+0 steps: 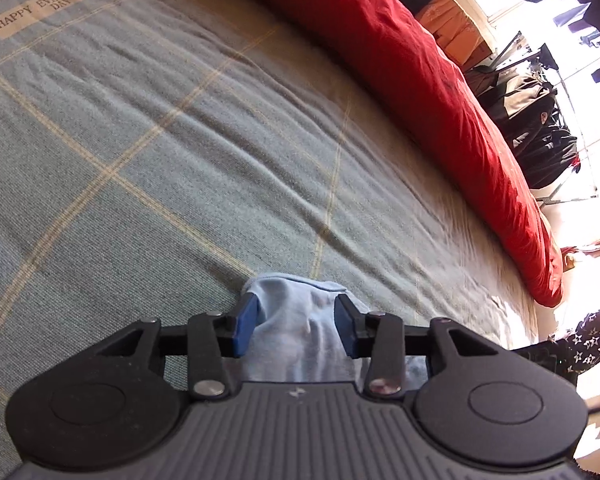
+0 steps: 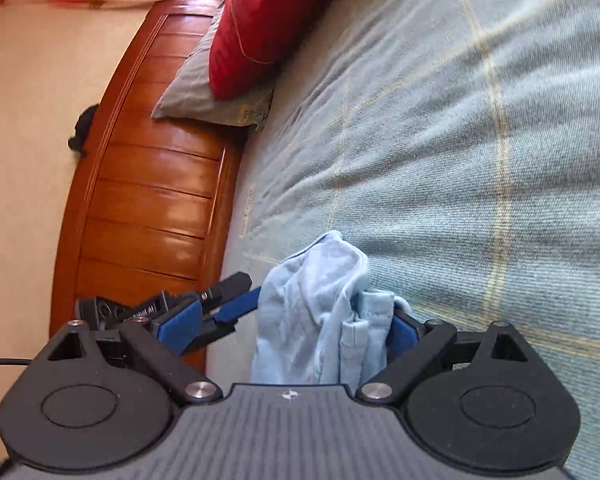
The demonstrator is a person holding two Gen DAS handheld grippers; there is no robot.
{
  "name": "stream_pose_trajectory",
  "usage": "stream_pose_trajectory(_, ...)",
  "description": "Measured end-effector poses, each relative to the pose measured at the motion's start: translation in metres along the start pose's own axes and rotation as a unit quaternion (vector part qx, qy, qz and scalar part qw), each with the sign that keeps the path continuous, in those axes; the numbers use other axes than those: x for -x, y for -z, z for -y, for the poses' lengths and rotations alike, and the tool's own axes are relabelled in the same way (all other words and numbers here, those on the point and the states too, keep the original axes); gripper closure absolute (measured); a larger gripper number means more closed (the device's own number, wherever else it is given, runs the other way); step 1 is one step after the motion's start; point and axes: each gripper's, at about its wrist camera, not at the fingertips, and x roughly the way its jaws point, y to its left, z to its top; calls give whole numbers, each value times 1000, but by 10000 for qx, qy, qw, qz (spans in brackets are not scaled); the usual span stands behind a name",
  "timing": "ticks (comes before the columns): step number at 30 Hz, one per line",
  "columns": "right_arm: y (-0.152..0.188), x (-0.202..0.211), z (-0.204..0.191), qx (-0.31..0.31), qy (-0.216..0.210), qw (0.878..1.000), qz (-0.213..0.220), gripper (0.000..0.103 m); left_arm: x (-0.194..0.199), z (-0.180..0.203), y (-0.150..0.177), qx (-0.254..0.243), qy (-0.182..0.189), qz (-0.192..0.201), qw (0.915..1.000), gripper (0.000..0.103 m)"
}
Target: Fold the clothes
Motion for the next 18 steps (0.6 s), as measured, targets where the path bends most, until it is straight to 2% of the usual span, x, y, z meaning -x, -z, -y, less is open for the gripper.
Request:
stream_pose_trajectory(3, 1, -9, -12, 377, 259, 9989, -77, 7, -5, -3, -1, 143, -55, -63, 9999, 65)
stream_pose_trajectory(4, 1, -12, -16, 503, 345, 9981, -103, 16, -8, -4, -1, 169, -131, -77, 9997, 68)
stream_pose_trajectory(5, 2, -15, -20, 629, 431, 9970, -128, 25, -10, -4, -1, 151, -239, -102, 9995, 81)
stream_pose_trajectory(6, 5, -14, -27, 885, 594, 9942, -121, 44, -12, -4, -1, 120, -345, -136, 9992, 88)
stream_pose_trajectory(7, 9, -10, -32, 1099, 741, 9912, -74, 60, -12, -4, 0, 98, -376, -135, 9992, 88)
stream_pose_trajectory(9, 17, -1, -42, 1431, 952, 9851, 19, 79, -10, -4, 2, 70, -385, -72, 9992, 92)
stream_pose_trajectory(11, 26, 6, -58, 2008, 1264, 9714, 103, 80, -9, -6, 5, 103, -355, -29, 9993, 92)
stream_pose_trajectory(15, 49, 10, -89, 3002, 1480, 9421, 188, 80, -11, -10, 7, 246, -354, 7, 9991, 92)
stream_pose_trajectory(18, 62, 11, -103, 3393, 1610, 9263, 285, 80, -13, -8, 7, 266, -413, 7, 9988, 92)
